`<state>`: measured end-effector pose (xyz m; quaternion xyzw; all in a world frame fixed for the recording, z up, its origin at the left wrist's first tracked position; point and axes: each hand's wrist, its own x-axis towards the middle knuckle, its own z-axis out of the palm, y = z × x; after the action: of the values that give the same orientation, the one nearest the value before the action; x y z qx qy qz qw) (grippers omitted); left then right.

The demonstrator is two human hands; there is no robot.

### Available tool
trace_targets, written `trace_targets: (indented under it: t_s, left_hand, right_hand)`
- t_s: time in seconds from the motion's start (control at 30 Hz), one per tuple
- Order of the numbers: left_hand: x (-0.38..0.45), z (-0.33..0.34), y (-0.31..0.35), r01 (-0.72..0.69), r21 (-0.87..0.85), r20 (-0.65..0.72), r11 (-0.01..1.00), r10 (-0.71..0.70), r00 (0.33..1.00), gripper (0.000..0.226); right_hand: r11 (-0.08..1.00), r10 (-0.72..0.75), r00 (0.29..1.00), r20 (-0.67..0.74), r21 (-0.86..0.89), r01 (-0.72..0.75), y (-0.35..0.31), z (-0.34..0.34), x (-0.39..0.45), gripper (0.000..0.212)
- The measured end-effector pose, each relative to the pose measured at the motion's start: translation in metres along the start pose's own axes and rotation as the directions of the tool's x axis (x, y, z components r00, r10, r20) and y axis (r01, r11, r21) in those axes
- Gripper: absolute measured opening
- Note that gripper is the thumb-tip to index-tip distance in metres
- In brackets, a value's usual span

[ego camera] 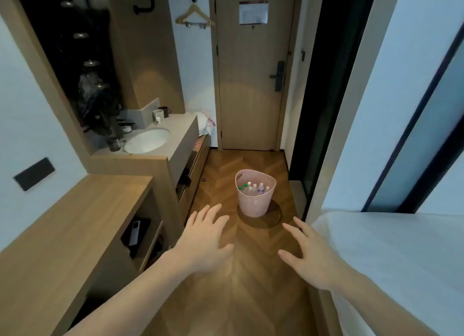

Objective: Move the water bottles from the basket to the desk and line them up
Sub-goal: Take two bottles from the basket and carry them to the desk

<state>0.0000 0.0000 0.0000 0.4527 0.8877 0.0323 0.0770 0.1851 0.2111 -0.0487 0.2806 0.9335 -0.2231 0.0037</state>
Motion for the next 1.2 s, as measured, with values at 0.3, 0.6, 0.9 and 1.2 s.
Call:
trace_targets:
  t_s: [0.3,0.6,0.9,1.2]
  left_hand:
    - [0.159,-0.022,0.012,0.074,-0.028,-0.036,0.997,-0.075,0.997,0.077]
    - [0.306,-0.053,-0.021,0.112,-0.034,-0.045,0.993,-0.114,0.992,0.076]
    - [0.469,-0.078,-0.094,0.083,-0.044,-0.026,0.996,-0.084,0.996,0.075]
    - [0.622,-0.064,-0.134,0.039,-0.054,0.058,0.998,-0.036,0.998,0.074]
  right_hand:
    - [0.999,-0.049,0.998,0.04,0.007,0.049,0.05,-0.073,0.155,0.077]
    - [0.993,-0.118,0.992,0.054,0.023,0.117,0.049,-0.103,0.31,0.079]
    - [0.996,-0.09,0.995,0.045,0.007,0.09,0.038,-0.124,0.479,0.074]
    - [1.0,-0.007,0.992,0.127,0.031,0.003,0.068,-0.121,0.607,0.076]
